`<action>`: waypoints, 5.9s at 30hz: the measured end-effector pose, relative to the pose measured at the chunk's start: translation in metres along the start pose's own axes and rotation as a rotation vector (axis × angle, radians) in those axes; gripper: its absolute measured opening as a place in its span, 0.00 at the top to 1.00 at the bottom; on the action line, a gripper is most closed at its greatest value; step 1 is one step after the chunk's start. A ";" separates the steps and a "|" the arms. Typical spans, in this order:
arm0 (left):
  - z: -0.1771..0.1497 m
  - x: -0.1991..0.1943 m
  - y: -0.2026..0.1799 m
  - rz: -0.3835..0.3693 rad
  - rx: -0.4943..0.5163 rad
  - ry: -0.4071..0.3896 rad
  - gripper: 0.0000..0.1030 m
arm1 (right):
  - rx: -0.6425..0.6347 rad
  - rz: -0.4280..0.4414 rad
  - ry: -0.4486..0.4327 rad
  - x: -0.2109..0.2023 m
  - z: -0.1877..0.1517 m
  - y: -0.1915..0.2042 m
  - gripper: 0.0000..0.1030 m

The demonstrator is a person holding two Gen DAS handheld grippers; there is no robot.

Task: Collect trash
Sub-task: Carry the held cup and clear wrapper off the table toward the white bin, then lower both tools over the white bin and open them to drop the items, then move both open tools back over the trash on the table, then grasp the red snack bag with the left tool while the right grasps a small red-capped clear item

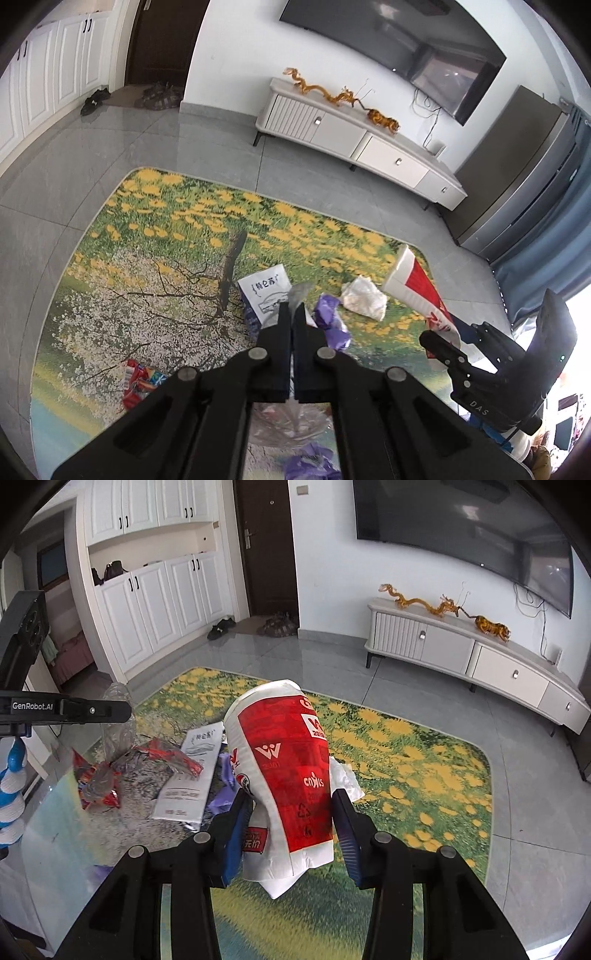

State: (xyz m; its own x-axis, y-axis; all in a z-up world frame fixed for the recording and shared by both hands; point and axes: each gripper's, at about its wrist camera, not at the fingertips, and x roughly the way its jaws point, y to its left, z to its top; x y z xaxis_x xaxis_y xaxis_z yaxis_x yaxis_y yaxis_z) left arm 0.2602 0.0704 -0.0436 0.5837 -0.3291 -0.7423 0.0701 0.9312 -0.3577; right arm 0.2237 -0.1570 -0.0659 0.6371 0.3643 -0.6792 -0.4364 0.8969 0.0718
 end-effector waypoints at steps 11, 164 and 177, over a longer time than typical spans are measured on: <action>-0.002 -0.048 -0.029 -0.029 0.035 -0.067 1.00 | 0.021 -0.033 -0.075 -0.061 -0.005 0.001 0.60; -0.090 -0.042 0.099 0.045 0.198 -0.134 0.52 | 0.301 0.036 0.093 -0.023 -0.047 0.037 0.40; -0.080 -0.013 0.104 0.001 0.190 -0.089 0.52 | 0.306 0.071 0.159 0.023 -0.046 0.041 0.45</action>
State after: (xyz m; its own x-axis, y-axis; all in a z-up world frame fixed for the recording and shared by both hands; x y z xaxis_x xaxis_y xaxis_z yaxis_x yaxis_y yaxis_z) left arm 0.1950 0.1593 -0.1171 0.6525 -0.3210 -0.6864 0.2162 0.9471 -0.2373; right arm 0.1914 -0.1234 -0.1118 0.4940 0.4068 -0.7684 -0.2505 0.9129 0.3222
